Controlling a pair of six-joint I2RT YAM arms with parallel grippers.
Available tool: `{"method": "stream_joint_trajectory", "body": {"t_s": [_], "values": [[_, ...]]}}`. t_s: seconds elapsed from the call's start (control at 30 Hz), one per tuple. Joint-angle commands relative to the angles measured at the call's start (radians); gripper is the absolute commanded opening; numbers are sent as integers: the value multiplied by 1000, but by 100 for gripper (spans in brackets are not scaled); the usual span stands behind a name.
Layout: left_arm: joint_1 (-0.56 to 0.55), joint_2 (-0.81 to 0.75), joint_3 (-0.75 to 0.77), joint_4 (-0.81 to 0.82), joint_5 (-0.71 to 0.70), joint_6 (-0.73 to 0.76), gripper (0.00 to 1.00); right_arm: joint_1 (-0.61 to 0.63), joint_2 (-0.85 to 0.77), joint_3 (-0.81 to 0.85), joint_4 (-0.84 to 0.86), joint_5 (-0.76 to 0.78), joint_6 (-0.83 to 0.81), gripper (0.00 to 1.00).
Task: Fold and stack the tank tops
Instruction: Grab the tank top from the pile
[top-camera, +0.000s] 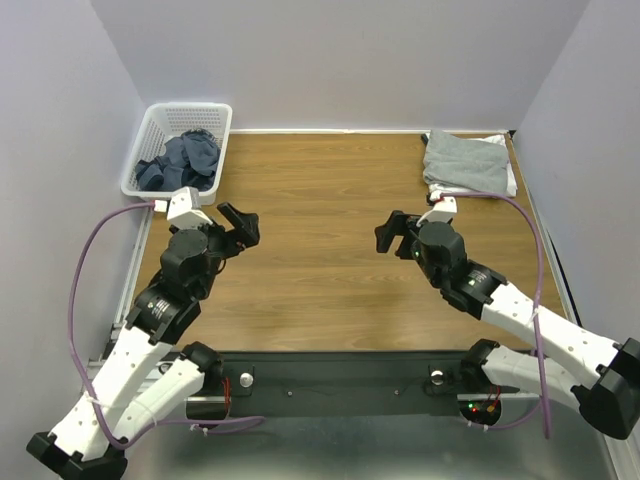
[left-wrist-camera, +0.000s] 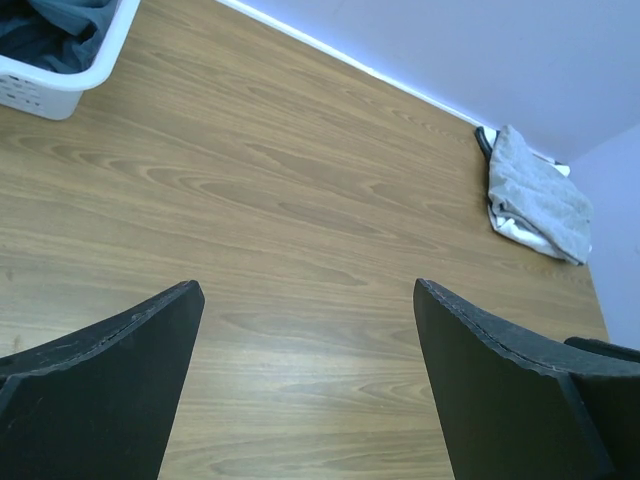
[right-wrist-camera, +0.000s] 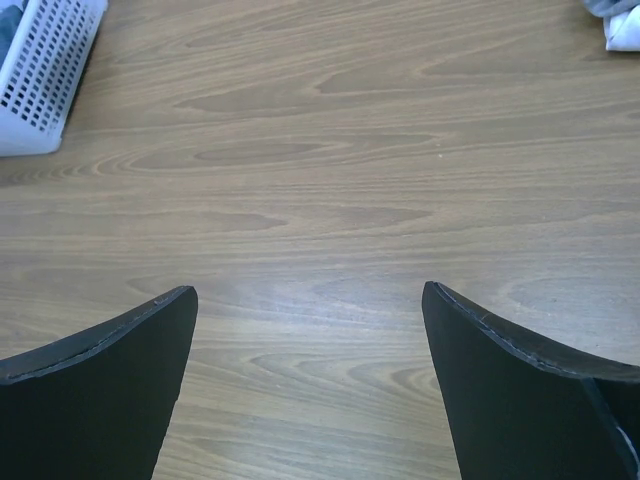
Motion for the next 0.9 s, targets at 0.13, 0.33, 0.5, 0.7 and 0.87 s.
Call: {"method": "stream_joint_trajectory", "body": {"t_s": [0.13, 0.33, 0.5, 0.7, 0.87], "values": [[-5, 110, 138, 4, -116, -1, 98, -2, -12, 38, -31, -29, -18, 100], [75, 325, 335, -31, -260, 40, 99, -3, 8, 56, -55, -52, -45, 100], [394, 557, 495, -30, -67, 65, 98, -2, 16, 68, -62, -87, -34, 100], [569, 935, 714, -48, -84, 95, 96, -2, 23, 65, -62, -127, -26, 100], [619, 1302, 992, -102, -62, 123, 91, -2, 16, 64, -63, -159, -20, 100]]}}
